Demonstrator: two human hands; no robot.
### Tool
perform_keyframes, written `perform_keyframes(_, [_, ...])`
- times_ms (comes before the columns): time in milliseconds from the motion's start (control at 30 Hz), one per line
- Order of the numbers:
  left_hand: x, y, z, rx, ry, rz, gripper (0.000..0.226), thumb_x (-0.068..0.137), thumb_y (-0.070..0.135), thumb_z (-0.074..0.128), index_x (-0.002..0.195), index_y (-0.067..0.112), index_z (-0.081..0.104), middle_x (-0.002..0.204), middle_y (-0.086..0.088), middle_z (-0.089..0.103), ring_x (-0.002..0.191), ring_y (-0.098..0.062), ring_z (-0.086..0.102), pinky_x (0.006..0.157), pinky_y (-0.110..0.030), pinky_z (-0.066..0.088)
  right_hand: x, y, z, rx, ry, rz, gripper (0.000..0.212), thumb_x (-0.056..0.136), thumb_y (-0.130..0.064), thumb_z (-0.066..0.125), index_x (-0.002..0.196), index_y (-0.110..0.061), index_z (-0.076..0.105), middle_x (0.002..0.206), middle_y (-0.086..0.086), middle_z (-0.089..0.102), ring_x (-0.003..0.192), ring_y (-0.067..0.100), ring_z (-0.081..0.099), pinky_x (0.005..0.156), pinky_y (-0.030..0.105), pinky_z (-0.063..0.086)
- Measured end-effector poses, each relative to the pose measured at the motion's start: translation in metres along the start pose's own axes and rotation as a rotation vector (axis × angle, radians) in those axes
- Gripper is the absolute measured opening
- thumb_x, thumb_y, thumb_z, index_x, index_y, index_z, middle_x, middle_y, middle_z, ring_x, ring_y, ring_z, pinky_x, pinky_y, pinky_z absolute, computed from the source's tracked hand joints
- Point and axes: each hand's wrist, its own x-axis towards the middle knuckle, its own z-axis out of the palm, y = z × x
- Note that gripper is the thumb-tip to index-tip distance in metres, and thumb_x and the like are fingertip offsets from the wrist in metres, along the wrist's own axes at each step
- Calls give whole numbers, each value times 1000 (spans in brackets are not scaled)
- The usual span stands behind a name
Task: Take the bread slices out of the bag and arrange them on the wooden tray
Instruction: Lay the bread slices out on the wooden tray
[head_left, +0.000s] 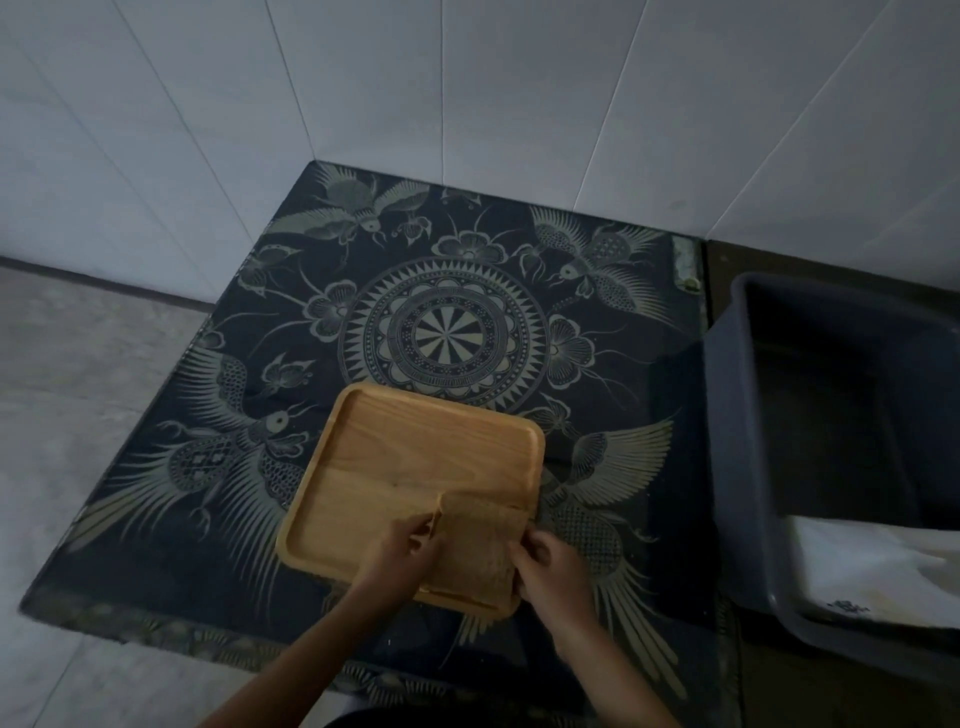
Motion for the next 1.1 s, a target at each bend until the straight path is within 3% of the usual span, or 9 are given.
perform_keyframes(167, [-19, 1, 12, 55, 114, 17, 41, 97, 26, 54, 138, 22, 57, 102, 29, 58, 88, 15, 59, 61, -3, 46, -8, 3, 1, -103, -36, -74, 37, 95, -39, 68, 129, -23, 66, 113, -10, 72, 101, 6, 68, 91, 35, 60])
perform_keyframes(267, [-23, 2, 15, 69, 172, 19, 40, 97, 19, 52, 136, 22, 60, 93, 38, 52, 79, 28, 53, 60, -1, 42, -9, 5, -2, -84, -36, -88, 38, 94, -38, 70, 128, -23, 65, 113, -10, 70, 101, 5, 67, 91, 35, 60])
perform_keyframes(333, [-25, 1, 16, 69, 196, 22, 39, 96, 20, 53, 134, 23, 62, 94, 33, 57, 81, 19, 57, 66, -3, 40, -9, 6, -3, -61, -36, -93, 37, 94, -35, 70, 129, -22, 64, 112, -9, 70, 101, 6, 68, 91, 37, 60])
perform_keyframes(467, [-26, -2, 20, 0, 239, 23, 38, 96, 28, 59, 133, 24, 63, 116, 13, 60, 106, -4, 54, 76, -17, 42, -7, 8, -5, -11, -53, -89, 38, 95, -30, 69, 131, -19, 63, 113, -5, 70, 102, 13, 69, 90, 44, 61])
perform_keyframes(533, [-27, -3, 20, -61, 259, 21, 35, 93, 34, 64, 128, 30, 66, 116, 16, 61, 105, -2, 54, 78, -21, 42, -7, 8, -6, 13, -49, -101, 36, 95, -31, 70, 129, -21, 63, 113, -4, 71, 103, 14, 70, 90, 45, 60])
perform_keyframes(667, [-26, -5, 14, -181, 262, 49, 26, 90, 36, 69, 116, 35, 72, 107, 23, 70, 98, 15, 58, 71, -6, 45, -10, 1, -1, 43, -27, -112, 37, 92, -39, 71, 127, -27, 63, 114, -8, 70, 104, 11, 69, 92, 45, 60])
perform_keyframes(833, [-26, -8, -15, -374, 178, 58, 21, 89, 22, 73, 107, 33, 74, 95, 10, 79, 94, -1, 72, 72, -17, 58, -21, -14, 16, 108, 19, -117, 42, 90, -41, 74, 128, -27, 63, 121, -6, 68, 109, 11, 67, 94, 44, 59])
perform_keyframes(967, [-22, -19, -50, -330, 130, 59, 17, 90, 24, 72, 105, 29, 77, 94, 11, 79, 88, -2, 73, 68, -18, 56, -29, -25, 42, 131, 41, -119, 29, 88, -40, 76, 114, -38, 63, 118, -13, 65, 108, 8, 65, 93, 41, 59])
perform_keyframes(1100, [-13, -34, -91, -271, 117, 54, 15, 88, 19, 75, 97, 31, 76, 87, 4, 79, 83, -3, 73, 67, -17, 54, -27, -39, 77, 95, 39, -121, 30, 89, -41, 75, 116, -38, 63, 115, -15, 63, 103, 8, 66, 89, 44, 60])
